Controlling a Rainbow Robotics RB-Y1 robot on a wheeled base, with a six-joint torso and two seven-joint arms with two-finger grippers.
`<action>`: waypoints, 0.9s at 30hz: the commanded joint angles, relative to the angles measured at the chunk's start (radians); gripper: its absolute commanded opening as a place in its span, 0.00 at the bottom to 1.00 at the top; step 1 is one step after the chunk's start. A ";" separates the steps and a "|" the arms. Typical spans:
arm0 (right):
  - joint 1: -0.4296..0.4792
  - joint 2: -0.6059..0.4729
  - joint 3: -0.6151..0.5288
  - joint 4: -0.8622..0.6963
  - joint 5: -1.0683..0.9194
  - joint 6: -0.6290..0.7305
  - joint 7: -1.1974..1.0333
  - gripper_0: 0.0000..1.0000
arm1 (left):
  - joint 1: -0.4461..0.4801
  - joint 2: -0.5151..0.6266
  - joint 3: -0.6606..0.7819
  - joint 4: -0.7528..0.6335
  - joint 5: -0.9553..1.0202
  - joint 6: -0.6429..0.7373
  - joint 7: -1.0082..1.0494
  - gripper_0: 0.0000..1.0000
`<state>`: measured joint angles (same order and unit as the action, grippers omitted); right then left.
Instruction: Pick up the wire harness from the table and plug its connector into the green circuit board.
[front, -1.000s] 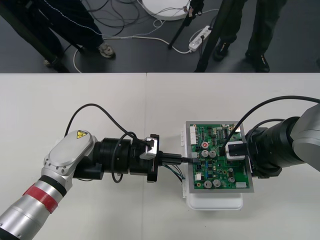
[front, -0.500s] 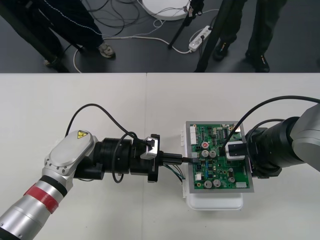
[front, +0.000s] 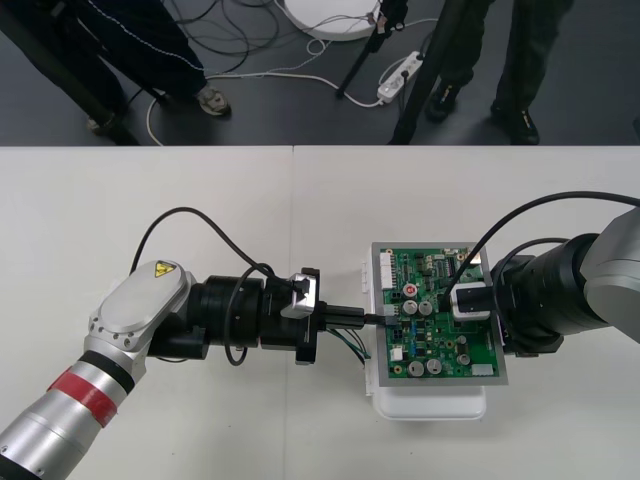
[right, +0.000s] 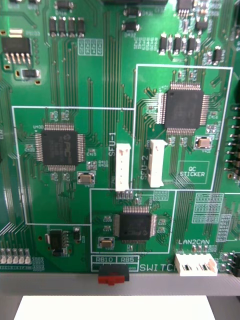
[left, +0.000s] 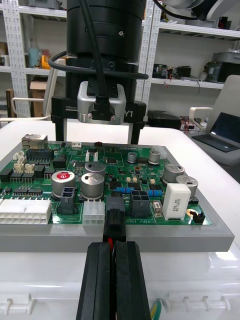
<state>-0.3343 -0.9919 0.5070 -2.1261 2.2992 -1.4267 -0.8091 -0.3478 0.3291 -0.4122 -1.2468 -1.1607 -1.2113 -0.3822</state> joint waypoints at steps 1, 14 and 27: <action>-0.031 0.009 0.010 -0.011 -0.006 -0.004 -0.030 1.00 | -0.036 -0.035 0.006 -0.010 -0.007 0.030 -0.053 0.00; -0.031 0.009 0.007 -0.011 -0.014 -0.004 -0.030 1.00 | -0.034 -0.036 -0.010 -0.010 -0.008 0.032 -0.047 0.00; -0.034 0.019 0.007 -0.011 -0.020 -0.004 -0.032 1.00 | -0.034 -0.045 -0.010 -0.010 -0.028 0.041 -0.046 0.00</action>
<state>-0.3343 -0.9912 0.5070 -2.1252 2.2952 -1.4269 -0.8091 -0.3478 0.3212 -0.4124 -1.2456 -1.1707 -1.2073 -0.3822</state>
